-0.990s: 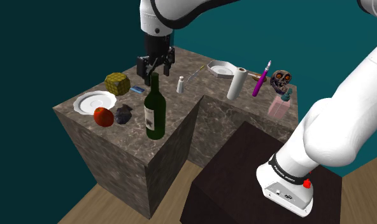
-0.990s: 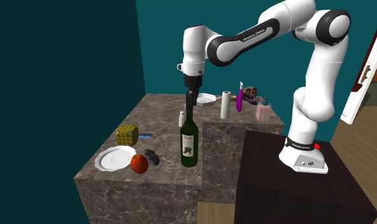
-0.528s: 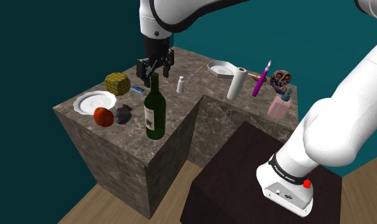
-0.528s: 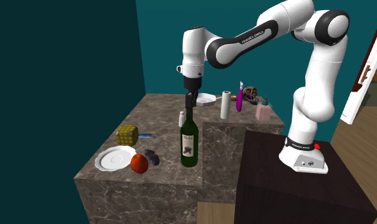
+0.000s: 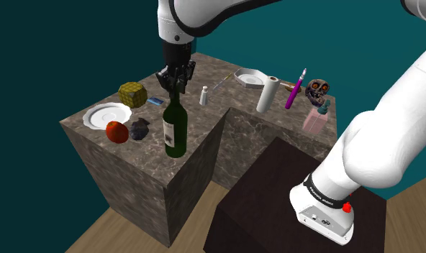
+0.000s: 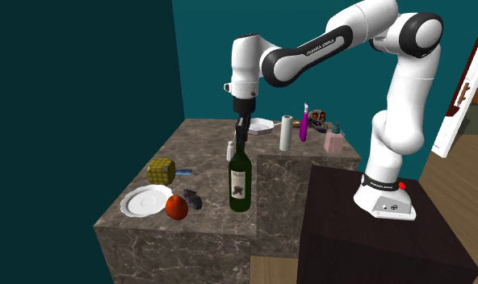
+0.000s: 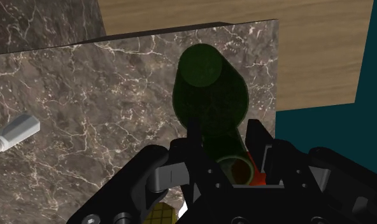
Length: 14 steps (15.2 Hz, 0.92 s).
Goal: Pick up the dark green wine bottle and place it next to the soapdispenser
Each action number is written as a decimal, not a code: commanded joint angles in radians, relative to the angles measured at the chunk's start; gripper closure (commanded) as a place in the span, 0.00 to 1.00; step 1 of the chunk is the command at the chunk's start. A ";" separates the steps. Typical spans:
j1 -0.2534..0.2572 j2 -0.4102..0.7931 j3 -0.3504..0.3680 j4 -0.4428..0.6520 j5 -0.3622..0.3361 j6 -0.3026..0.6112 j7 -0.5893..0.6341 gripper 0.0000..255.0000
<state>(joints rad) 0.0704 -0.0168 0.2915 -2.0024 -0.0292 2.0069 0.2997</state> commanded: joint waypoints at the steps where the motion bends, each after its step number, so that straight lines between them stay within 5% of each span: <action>1: 0.000 0.000 0.000 0.000 0.000 0.000 0.000 1.00; 14: -0.001 -0.024 -0.002 0.121 0.009 -0.145 -0.009 1.00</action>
<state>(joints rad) 0.0692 -0.0345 0.2899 -1.8898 -0.0223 1.8768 0.2914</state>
